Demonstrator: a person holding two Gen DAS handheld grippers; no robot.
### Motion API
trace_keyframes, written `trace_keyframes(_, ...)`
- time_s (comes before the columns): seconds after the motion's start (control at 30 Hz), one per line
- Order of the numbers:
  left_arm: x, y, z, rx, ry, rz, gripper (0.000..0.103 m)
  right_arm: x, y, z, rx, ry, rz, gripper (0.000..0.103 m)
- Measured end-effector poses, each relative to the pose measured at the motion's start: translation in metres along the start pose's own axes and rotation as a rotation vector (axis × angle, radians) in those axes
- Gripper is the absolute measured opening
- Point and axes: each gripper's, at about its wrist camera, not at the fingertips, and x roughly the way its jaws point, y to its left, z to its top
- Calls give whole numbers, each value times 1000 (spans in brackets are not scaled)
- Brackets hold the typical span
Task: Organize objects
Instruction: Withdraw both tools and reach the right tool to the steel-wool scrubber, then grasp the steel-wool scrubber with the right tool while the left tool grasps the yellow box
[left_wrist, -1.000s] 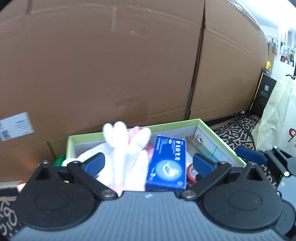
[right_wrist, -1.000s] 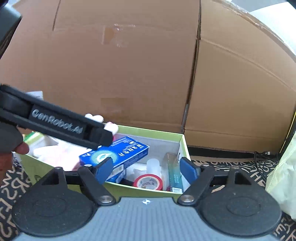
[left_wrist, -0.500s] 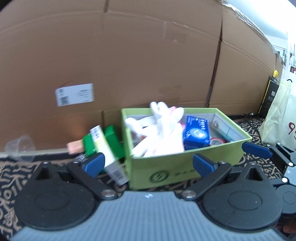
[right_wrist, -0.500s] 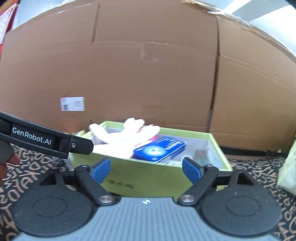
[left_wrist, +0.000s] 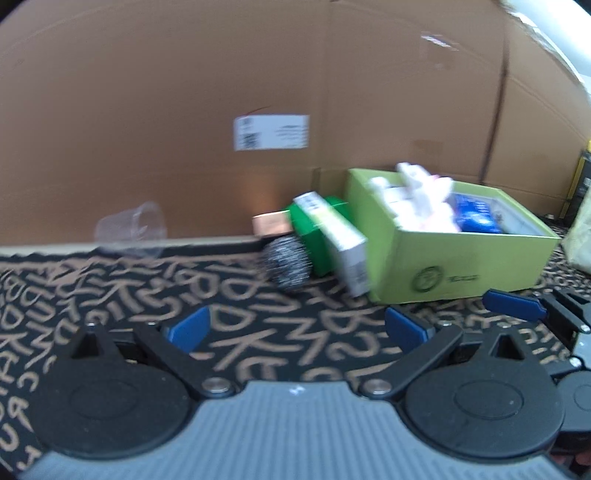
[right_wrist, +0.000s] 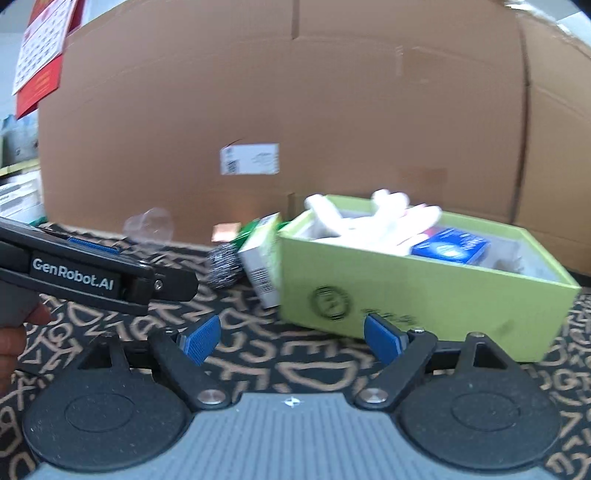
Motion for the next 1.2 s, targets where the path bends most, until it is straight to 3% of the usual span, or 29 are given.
trace_keyframes(0.17, 3, 37, -2, -75, 16, 23, 103, 15, 32, 4, -55, 29, 60, 88)
trace_keyframes(0.33, 5, 57, 1, -70, 15, 48, 103, 32, 55, 13, -71, 50, 95, 85)
trace_keyframes(0.47, 4, 68, 5, -74, -8, 62, 103, 56, 71, 23, -72, 80, 104, 73)
trace_keyframes(0.6, 6, 77, 11, -66, -21, 69, 103, 88, 81, 32, -63, 121, 48, 60)
trace_keyframes(0.83, 19, 81, 27, -34, -41, 47, 103, 130, 82, 40, -18, 174, -45, 47)
trace_keyframes(0.87, 21, 81, 29, -35, -40, 36, 103, 133, 82, 40, -9, 174, -50, 40)
trace_keyframes(0.9, 24, 80, 32, -36, -39, 23, 103, 136, 81, 40, 0, 173, -58, 23)
trace_keyframes(0.93, 28, 79, 35, -38, -37, 11, 103, 137, 80, 39, 10, 176, -66, 15)
trace_keyframes(1.2, 81, 63, 58, -64, -4, -35, 100, 93, 67, 22, 43, 160, 17, 13)
